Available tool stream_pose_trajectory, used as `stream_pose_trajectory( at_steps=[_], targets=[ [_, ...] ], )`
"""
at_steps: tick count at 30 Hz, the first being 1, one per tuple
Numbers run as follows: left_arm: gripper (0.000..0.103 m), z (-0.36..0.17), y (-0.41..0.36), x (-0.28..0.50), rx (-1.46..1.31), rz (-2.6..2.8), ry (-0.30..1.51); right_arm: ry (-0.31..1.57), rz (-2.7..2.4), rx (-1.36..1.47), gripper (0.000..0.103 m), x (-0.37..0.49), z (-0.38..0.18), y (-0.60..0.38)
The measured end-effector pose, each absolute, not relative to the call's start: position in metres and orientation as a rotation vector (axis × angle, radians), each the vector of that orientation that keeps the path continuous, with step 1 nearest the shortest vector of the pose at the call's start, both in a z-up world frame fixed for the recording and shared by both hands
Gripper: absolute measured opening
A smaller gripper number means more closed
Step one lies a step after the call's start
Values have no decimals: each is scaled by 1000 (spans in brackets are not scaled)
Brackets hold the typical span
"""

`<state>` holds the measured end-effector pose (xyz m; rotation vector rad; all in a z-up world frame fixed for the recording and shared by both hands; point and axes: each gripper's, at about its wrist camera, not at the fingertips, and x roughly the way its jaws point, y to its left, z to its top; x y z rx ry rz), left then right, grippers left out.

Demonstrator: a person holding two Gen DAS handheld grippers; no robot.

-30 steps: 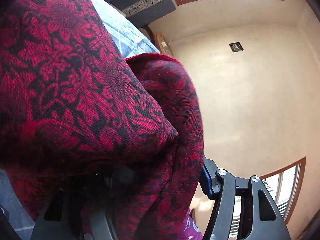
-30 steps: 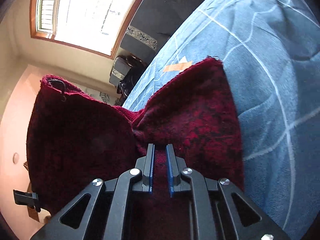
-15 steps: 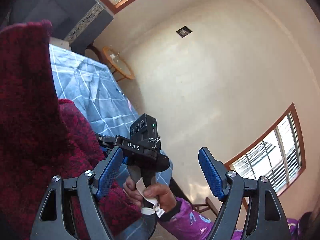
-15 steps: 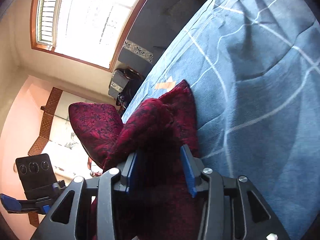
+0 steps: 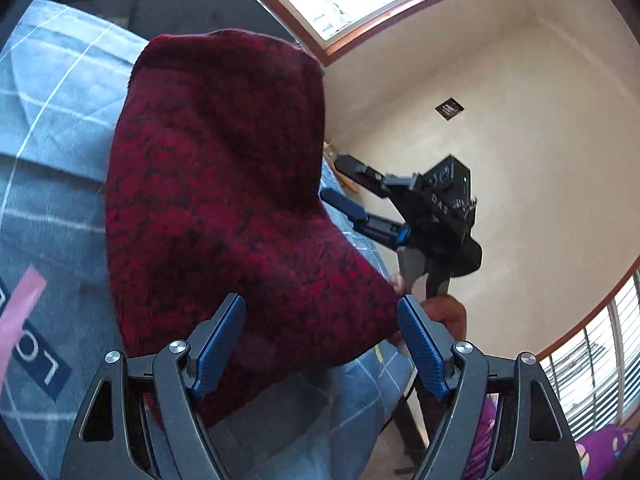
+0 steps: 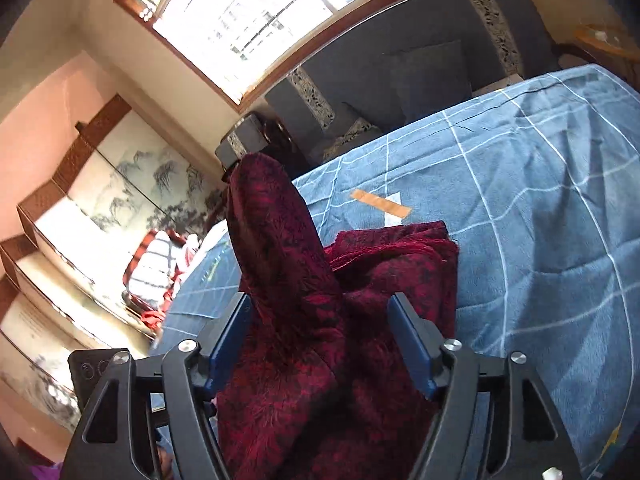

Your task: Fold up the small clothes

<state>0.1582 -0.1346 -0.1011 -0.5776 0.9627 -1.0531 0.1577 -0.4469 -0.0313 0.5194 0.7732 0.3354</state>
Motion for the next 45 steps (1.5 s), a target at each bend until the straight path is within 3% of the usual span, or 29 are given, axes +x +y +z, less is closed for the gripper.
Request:
stream_pose_trajectory(
  at_steps=[2,3,4,7,12,20,23,24,25,26,27,29,30,31,38,45],
  targets=[
    [77,-109,-135,152,-562,-1036,973,830,344,474,72,181,-39,-428],
    [77,-111,-135,150,-539,-1020,974,849,336,450,61,189,-42,-422],
    [77,-112,-136,148,-516,-1008,971,865,333,435,21,194,-44,-416],
    [77,-112,-132,141,-505,-1013,964,813,318,455,15,180,-31,-420],
    [79,-114,-135,143,-491,-1022,981,653,249,513,12,119,-11,-453],
    [79,-111,-133,149,-476,-1016,999,711,130,615,8,99,-60,-510],
    [79,-107,-134,153,-500,-1006,1013,682,208,643,18,104,-46,-505],
    [79,-106,-135,154,-498,-1002,1015,692,226,630,40,111,-41,-499],
    [79,-104,-131,156,-489,-998,1013,705,245,619,69,119,-38,-488],
    [79,-102,-132,155,-474,-995,1009,718,266,608,76,128,-37,-481],
    [79,-99,-132,153,-462,-993,1003,736,287,587,77,138,-37,-471],
    [79,-96,-131,152,-453,-987,999,806,285,506,76,161,-43,-452],
    [79,-93,-131,152,-455,-984,1000,846,275,467,52,172,-47,-442],
    [79,-91,-131,152,-456,-979,1001,883,286,439,15,181,-52,-433],
    [80,-79,-129,148,-467,-1004,1014,672,262,402,15,131,-3,-440],
    [81,-86,-138,148,-410,-1012,1032,742,189,541,15,111,-63,-483]
  ],
)
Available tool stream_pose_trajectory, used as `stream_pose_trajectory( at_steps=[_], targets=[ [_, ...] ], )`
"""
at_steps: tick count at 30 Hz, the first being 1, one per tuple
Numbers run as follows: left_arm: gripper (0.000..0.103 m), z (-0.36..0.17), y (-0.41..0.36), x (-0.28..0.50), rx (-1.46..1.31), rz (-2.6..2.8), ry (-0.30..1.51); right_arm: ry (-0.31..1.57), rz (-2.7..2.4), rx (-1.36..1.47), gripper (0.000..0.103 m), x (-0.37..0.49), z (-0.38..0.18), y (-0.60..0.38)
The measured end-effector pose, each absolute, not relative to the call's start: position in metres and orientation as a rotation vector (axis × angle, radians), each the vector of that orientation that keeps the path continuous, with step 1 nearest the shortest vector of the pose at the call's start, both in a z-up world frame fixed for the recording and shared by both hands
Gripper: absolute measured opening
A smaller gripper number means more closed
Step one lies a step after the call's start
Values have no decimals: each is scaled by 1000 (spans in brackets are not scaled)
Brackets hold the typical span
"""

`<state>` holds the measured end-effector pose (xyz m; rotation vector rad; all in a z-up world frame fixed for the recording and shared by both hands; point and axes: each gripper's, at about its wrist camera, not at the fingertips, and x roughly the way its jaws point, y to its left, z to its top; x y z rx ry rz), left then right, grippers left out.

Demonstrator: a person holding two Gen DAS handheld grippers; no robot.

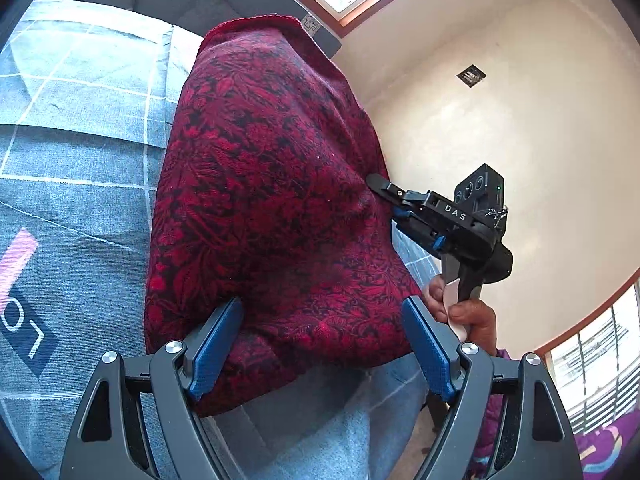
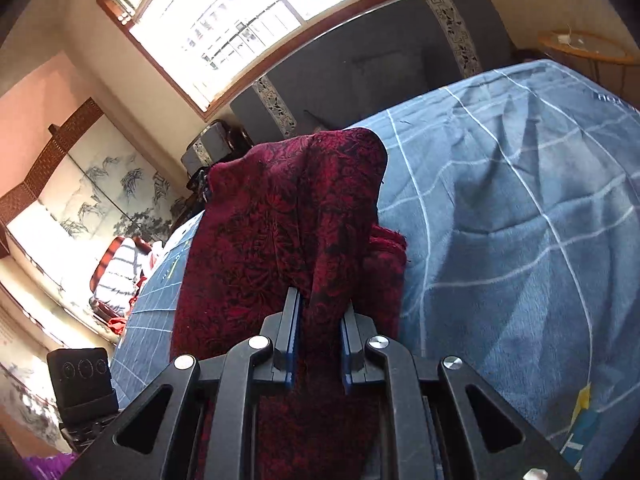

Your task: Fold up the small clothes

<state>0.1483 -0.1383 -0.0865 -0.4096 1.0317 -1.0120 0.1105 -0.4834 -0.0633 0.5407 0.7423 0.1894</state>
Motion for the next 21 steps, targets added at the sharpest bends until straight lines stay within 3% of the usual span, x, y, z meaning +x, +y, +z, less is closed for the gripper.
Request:
stream_pose_trajectory(
  at_steps=[5,8,10,12,17,18,20,21],
  targets=[
    [82,-82,-140,149,-398,-1016,1045,736,186,559,19,112,-72,-484],
    [83,-81,-141,153,-430,-1010,1056,725,140,532,36,110,-61,-480],
    [83,-82,-141,156,-439,-1005,1058,726,101,491,62,111,-57,-478],
    [83,-83,-140,156,-439,-1003,1058,758,78,472,67,116,-58,-477],
    [83,-84,-142,150,-427,-1002,1050,824,135,478,63,128,-65,-472],
    [83,-85,-142,148,-429,-1002,1046,824,148,458,48,129,-63,-468],
    [83,-84,-143,146,-432,-997,1043,859,190,442,27,135,-62,-459],
    [83,-84,-143,146,-436,-994,1043,875,191,440,27,139,-63,-455]
  ],
)
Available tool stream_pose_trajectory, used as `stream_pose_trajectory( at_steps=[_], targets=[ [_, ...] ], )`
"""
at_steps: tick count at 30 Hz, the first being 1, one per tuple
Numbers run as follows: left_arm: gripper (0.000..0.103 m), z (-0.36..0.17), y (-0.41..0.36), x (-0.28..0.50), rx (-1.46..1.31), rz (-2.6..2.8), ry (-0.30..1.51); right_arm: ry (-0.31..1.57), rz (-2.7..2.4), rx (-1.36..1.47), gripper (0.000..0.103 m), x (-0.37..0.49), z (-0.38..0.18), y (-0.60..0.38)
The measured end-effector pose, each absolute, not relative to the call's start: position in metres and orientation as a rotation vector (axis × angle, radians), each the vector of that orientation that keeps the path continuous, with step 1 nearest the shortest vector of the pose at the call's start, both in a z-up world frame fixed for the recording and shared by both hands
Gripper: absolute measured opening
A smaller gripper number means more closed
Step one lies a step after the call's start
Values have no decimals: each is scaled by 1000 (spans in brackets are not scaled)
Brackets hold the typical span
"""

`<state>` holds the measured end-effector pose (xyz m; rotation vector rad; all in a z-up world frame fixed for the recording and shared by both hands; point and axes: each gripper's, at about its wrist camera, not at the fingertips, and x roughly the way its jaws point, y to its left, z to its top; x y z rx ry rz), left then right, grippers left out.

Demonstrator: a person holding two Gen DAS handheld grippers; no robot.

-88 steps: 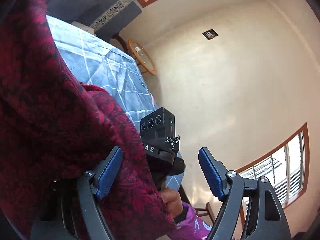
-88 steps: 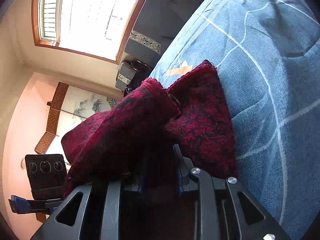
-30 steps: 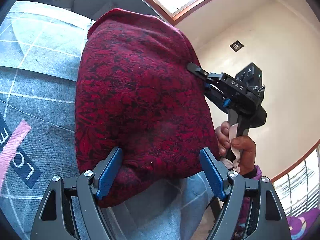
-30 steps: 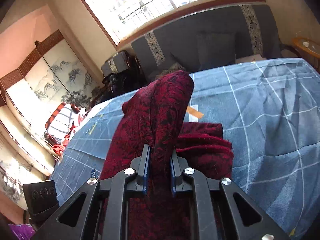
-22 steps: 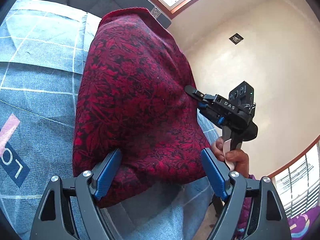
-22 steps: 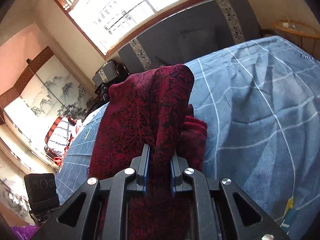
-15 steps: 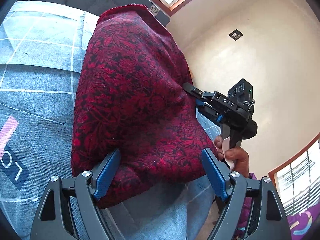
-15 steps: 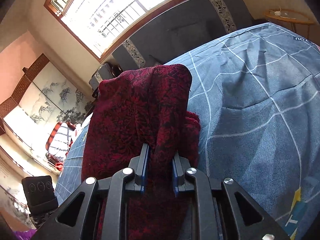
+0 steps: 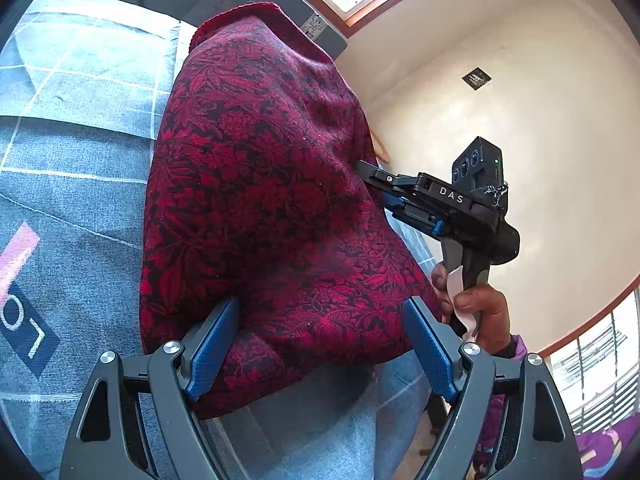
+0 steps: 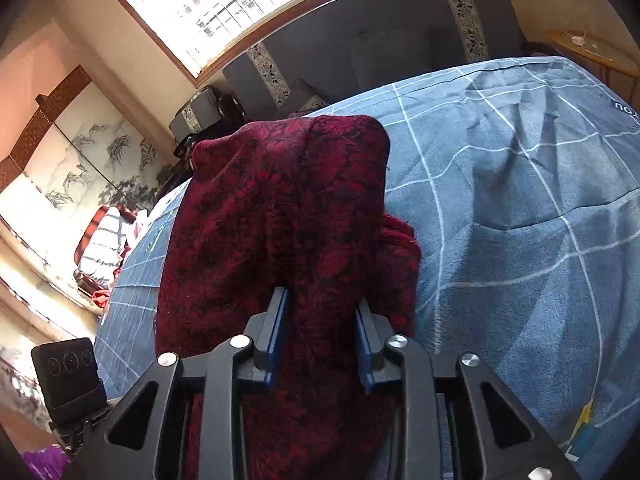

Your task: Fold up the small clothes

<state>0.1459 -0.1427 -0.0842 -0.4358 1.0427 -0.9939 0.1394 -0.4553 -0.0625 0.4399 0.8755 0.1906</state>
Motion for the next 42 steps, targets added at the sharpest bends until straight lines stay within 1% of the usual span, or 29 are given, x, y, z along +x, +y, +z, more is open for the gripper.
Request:
stream_pose_trajectory(
  at_steps=[7,11,16,18,20,21,23,24,25,26,28,30,32,33,34,37,42],
  targets=[
    [83,-87,-134,150,-536,-970,1080,818,205,441,16,141,-47,-445],
    [83,-83,-133,149,-555,-986,1098,736,172,495,15,113,-37,-461],
    [83,-79,-140,149,-439,-998,1089,786,108,512,14,99,-67,-474],
    [83,-79,-141,150,-433,-998,1090,786,100,512,15,99,-71,-474],
    [83,-80,-141,153,-443,-997,1103,789,78,488,19,103,-69,-470],
    [83,-80,-142,153,-449,-995,1110,793,62,463,28,105,-68,-467],
    [83,-81,-141,155,-460,-993,1114,809,19,409,41,111,-67,-462],
    [83,-82,-140,155,-457,-992,1113,816,-7,394,53,111,-68,-461],
    [83,-82,-141,153,-447,-991,1109,817,-19,395,56,112,-69,-462],
    [83,-79,-145,148,-435,-990,1105,824,-16,403,56,113,-70,-464],
    [83,-79,-147,144,-421,-986,1098,840,-15,424,63,114,-73,-469],
    [83,-79,-147,141,-421,-984,1095,864,8,465,67,118,-79,-476],
    [83,-80,-147,139,-427,-988,1093,858,60,501,54,120,-81,-482],
    [83,-80,-145,140,-431,-989,1093,858,94,499,35,121,-80,-480],
    [83,-81,-142,140,-438,-989,1092,860,132,509,18,122,-79,-478],
    [83,-82,-132,141,-486,-979,1085,861,172,466,16,127,-69,-466],
    [83,-84,-113,144,-568,-959,1073,843,250,543,15,149,-65,-458]
  ],
)
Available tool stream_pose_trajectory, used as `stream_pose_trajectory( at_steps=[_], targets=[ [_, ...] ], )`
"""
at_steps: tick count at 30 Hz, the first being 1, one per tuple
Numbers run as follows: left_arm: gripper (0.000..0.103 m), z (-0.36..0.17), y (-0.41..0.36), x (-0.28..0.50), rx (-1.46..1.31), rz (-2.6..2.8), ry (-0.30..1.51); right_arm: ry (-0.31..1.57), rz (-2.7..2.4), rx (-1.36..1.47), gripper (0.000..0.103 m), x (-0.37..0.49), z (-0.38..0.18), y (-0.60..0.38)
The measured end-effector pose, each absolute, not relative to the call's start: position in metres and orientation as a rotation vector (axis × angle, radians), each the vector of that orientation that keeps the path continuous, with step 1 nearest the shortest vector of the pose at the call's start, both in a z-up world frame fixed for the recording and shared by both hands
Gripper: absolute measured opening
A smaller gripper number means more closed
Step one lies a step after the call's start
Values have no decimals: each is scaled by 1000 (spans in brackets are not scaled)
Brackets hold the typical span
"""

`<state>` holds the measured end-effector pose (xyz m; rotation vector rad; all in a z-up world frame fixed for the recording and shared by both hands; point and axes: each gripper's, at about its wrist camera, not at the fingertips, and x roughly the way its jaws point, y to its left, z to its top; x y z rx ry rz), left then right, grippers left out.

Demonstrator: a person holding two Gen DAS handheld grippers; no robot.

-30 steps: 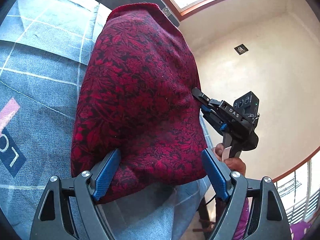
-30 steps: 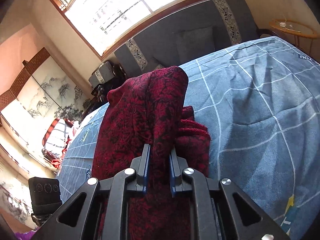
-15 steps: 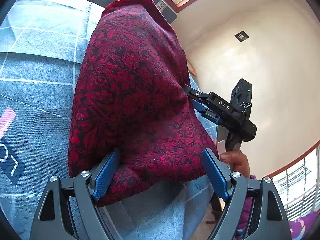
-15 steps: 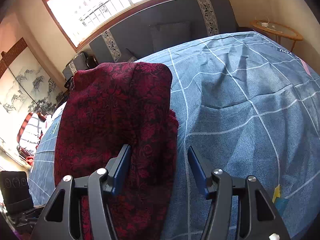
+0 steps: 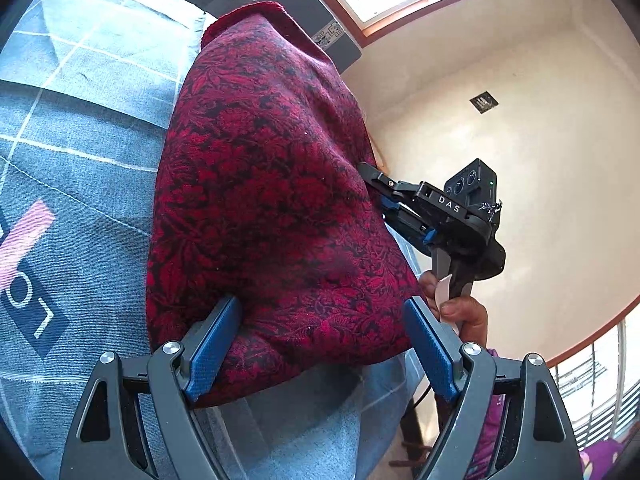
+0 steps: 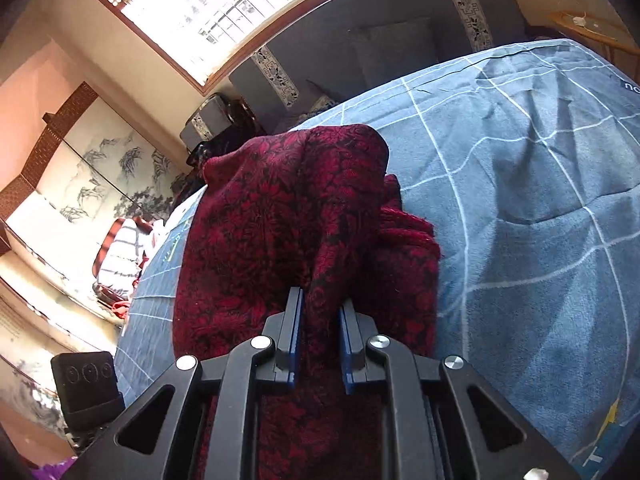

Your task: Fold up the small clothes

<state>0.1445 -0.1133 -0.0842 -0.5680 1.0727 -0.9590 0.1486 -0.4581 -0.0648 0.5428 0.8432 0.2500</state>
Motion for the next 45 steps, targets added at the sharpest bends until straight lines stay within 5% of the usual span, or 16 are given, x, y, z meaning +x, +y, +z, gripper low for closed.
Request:
stream_pose_trajectory(
  at_steps=[8,15,26,29,31,34,45],
  targets=[
    [83,-77,-117,142,-546,-978,1074,702,300,631,14,131,-40,-471],
    [83,-84,-132,144,-425,-1004,1088,772,136,605,13,84,-82,-497],
    [83,-82,-134,145,-371,-996,1104,855,160,646,61,119,-96,-505],
    [83,-79,-140,142,-350,-993,1091,870,223,672,56,122,-100,-507],
    [83,-78,-141,141,-347,-992,1088,879,252,675,36,124,-100,-505],
    [83,-77,-142,138,-359,-988,1081,866,224,588,25,122,-85,-496],
    [83,-66,-107,140,-486,-902,958,689,489,882,17,163,-65,-476]
  ],
)
